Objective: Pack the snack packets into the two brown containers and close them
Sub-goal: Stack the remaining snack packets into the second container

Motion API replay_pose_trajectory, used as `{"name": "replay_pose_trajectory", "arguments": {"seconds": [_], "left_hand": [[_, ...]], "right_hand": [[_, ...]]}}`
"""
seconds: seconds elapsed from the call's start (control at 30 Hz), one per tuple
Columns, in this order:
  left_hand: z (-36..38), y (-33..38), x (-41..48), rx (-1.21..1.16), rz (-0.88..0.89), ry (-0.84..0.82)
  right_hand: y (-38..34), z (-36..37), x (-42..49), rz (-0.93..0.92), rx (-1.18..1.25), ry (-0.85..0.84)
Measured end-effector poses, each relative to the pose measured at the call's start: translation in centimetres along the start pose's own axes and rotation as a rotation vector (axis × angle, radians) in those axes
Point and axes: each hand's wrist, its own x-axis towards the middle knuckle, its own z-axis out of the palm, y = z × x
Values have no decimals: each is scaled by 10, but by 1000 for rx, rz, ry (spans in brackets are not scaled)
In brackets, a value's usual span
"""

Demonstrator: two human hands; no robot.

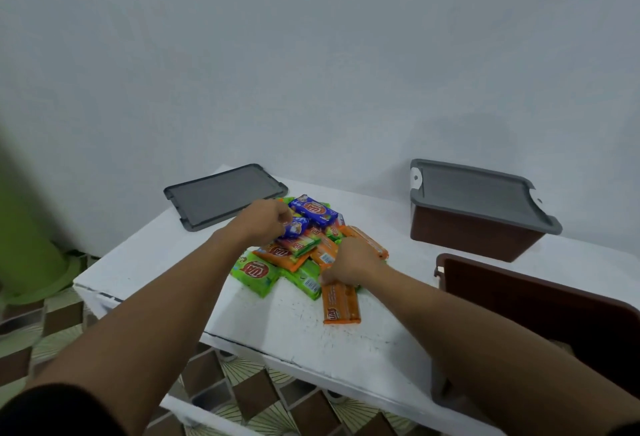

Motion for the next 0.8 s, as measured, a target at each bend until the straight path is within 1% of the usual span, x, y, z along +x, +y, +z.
{"name": "replay_pose_trajectory", "arguments": {"seconds": [0.17,0.27,0.37,0.47,0.57,0.7,0.8], "left_hand": [[6,0,22,161,-15,-104],[11,-2,27,263,-6,-175],[16,-7,31,307,-19,-233],[18,-8,36,381,15,-214],[12,-11,40,386,50,-230],[-2,-9,36,349,80,-279],[-15,-1,33,285,122,-322]], "right_hand": [[0,13,0,-12,-163,-68],[3,20,1,9,-159,-52],[4,24,1,41,-117,-56],[4,30,-1,78,-78,-45],[3,23,-3,74,-47,-82],[3,1,-5,101,137,-137],[13,-21,-2,141,290,-68]]}}
